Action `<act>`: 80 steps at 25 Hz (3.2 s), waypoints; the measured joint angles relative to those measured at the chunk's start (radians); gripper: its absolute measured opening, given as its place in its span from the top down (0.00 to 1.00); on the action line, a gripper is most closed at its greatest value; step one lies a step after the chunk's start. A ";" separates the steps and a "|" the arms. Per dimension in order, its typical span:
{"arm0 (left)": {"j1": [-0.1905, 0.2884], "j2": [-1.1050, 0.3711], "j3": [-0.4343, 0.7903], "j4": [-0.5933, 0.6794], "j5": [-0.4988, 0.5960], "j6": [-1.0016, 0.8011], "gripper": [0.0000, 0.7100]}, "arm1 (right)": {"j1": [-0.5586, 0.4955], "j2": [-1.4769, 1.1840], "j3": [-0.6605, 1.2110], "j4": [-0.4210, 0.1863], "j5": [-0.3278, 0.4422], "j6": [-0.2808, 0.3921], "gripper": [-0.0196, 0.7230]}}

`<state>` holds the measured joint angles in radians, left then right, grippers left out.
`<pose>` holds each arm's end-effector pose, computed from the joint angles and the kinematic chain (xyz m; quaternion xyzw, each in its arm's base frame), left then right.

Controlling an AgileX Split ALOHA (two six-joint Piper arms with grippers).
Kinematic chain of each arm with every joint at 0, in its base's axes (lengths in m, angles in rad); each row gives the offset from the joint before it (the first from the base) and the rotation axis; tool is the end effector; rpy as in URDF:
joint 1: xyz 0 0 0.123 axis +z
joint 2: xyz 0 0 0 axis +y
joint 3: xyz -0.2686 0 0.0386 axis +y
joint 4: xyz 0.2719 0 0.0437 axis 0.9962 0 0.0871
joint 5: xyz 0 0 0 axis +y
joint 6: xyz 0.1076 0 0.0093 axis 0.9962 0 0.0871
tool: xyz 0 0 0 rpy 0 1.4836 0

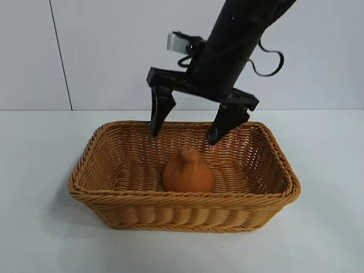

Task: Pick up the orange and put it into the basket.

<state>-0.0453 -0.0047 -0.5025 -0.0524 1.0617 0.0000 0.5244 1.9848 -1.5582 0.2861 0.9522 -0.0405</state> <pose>0.0437 -0.0069 0.2820 0.0204 0.8511 -0.0380 0.5233 0.3683 0.2417 0.1802 -0.2101 0.9596 0.1558 0.1034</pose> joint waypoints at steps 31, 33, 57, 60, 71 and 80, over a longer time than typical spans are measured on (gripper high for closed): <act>0.000 0.000 0.000 0.000 0.000 0.000 0.13 | -0.569 -0.054 -0.348 -0.363 0.260 0.131 0.04; 0.000 0.000 0.000 0.000 0.000 0.000 0.13 | -0.601 -0.055 -0.343 -0.357 0.260 0.121 0.04; 0.000 0.000 0.000 0.000 0.000 0.000 0.13 | -0.604 -0.911 0.909 -0.190 0.219 -0.025 0.04; 0.000 0.000 0.000 0.000 0.000 0.000 0.13 | -0.604 -1.082 1.022 -0.190 0.136 -0.027 0.04; 0.000 0.000 0.000 0.002 0.004 0.000 0.13 | -0.604 -1.648 1.063 -0.191 0.071 -0.028 0.04; 0.000 0.000 0.000 0.002 0.004 0.000 0.13 | -0.542 -1.903 1.069 -0.205 0.070 -0.027 0.04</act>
<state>-0.0453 -0.0047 -0.5025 -0.0503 1.0653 0.0000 -0.0172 0.0819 -0.4887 0.0814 1.0224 -0.0672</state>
